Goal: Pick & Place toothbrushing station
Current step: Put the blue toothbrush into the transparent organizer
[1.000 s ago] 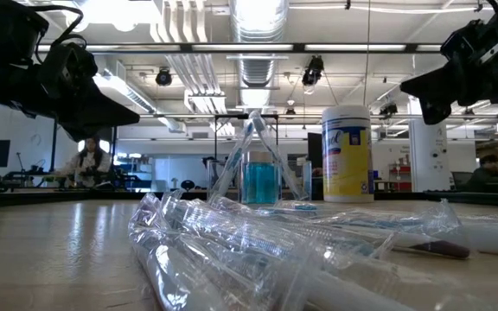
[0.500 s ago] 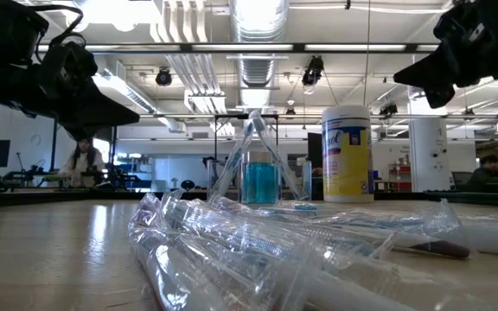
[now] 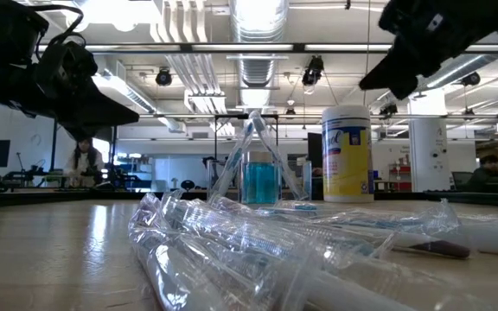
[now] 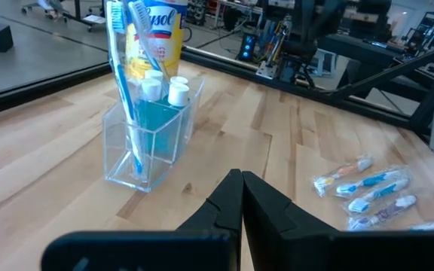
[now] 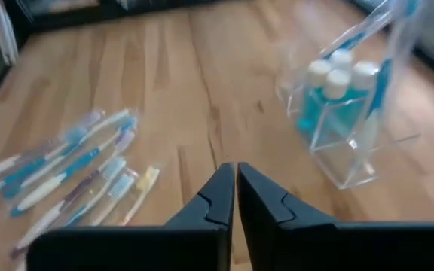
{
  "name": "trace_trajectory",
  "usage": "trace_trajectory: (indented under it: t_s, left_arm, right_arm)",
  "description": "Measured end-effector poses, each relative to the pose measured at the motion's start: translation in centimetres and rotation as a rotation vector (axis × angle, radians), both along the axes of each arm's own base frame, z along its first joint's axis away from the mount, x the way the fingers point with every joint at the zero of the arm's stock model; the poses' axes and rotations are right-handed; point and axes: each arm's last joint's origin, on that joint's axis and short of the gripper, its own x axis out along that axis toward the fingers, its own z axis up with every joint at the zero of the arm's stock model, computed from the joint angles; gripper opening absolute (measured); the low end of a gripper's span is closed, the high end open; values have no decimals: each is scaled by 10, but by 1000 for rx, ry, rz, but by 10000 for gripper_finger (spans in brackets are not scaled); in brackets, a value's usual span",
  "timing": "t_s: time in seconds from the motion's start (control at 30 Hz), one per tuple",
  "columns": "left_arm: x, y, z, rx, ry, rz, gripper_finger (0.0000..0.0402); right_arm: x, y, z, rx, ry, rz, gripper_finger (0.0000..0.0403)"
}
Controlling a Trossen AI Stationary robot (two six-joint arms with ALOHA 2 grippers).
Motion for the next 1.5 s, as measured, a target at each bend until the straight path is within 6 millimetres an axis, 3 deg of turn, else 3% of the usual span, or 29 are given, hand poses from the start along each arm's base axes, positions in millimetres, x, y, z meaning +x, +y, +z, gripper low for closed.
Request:
trace_trajectory:
  t_s: [0.17, 0.33, 0.53, 0.83, 1.1, 1.33, 1.5]
  left_arm:
    - [0, 0, 0, -13, -4, -1, 10]
    - [0, 0, 0, 5, 0, -3, 10]
    - [0, 0, 0, 10, 1, -4, 10]
    - [0, 0, 0, 6, 1, -13, 10]
    - [0, -1, 0, 2, 0, -25, 10]
    - [0, -1, 0, 1, -1, -26, 10]
    - [0, -1, 0, 1, -1, -25, 10]
  right_arm:
    - [37, 13, -6, 46, 105, 37, 65]
    - [72, 43, -5, 103, 157, 149, 137]
    - [107, 69, -8, 183, 251, 131, 196]
    - [145, 96, -34, 144, 549, 106, 203]
    - [161, 112, -65, 105, 673, 113, 203]
    - [160, 111, -71, 108, 688, 101, 197]
    - [161, 116, -63, 115, 655, 103, 178]
